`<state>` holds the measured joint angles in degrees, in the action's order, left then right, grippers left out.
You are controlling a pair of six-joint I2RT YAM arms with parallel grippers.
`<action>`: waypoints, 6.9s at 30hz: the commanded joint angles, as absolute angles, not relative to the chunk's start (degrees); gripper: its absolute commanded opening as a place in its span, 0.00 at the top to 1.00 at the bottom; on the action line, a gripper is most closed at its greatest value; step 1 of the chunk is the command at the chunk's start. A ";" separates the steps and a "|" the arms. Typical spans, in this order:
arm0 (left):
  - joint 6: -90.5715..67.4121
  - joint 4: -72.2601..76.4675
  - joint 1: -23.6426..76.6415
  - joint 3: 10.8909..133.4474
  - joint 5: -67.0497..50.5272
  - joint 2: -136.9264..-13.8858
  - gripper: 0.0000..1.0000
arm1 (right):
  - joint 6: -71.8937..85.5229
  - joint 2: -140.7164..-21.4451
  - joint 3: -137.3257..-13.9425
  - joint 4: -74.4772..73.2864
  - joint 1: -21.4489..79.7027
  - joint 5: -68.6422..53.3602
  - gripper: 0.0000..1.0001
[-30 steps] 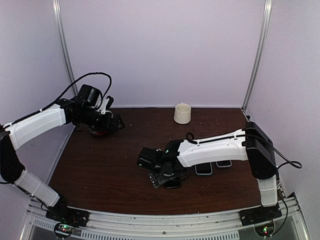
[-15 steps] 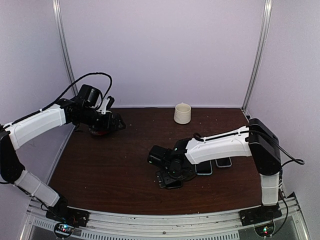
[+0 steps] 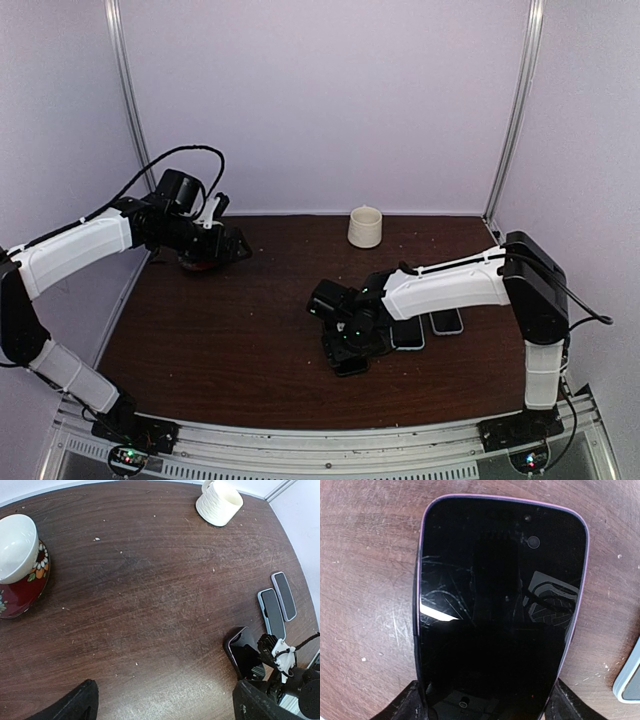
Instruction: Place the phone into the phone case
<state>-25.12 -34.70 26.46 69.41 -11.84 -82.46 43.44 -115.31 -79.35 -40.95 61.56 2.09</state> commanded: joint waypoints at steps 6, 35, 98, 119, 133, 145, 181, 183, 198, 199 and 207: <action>-25.57 -33.69 26.54 69.96 -13.05 -83.54 0.03 | 39.97 -115.68 -78.79 -41.99 61.19 2.51 0.53; -27.76 -23.20 33.91 69.18 -41.68 -87.42 0.13 | 16.99 -97.78 -72.17 -11.44 71.42 26.10 0.71; 7.27 -29.20 56.56 66.56 -16.43 -71.39 1.00 | -2.64 -71.04 -54.50 2.65 62.84 -21.74 0.21; 7.62 -29.24 57.18 66.54 -20.16 -70.07 1.00 | -6.19 -79.33 -60.32 -0.17 61.94 -25.23 0.79; 6.69 -28.35 57.37 67.33 -23.06 -68.61 1.00 | -6.34 -76.14 -60.94 -0.17 61.55 -27.12 0.82; 6.33 -26.78 57.34 67.29 -24.30 -66.51 1.00 | -3.57 -79.11 -58.27 -4.15 60.91 -26.62 0.54; 0.20 -26.85 54.05 66.00 -6.76 -62.86 0.02 | 31.91 -84.74 -66.59 -15.64 45.15 -24.09 1.00; 0.18 -27.54 53.88 66.27 -6.83 -63.88 0.02 | 32.89 -88.31 -67.54 -16.01 44.81 -25.41 1.00; 0.33 -27.05 53.75 65.10 -4.99 -62.64 0.02 | 34.81 -108.71 -71.06 -19.84 38.60 -34.75 0.90; 0.35 -27.01 53.76 65.12 -5.00 -62.75 0.02 | 34.08 -109.18 -71.39 -20.89 38.31 -33.70 0.85; 0.53 -27.16 53.74 65.06 -5.18 -62.50 0.02 | 27.40 -112.98 -78.85 -35.58 38.50 -20.93 0.56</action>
<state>0.78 -28.75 53.93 64.40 -5.52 -62.98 31.27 -112.42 -74.48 -27.38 38.37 -28.95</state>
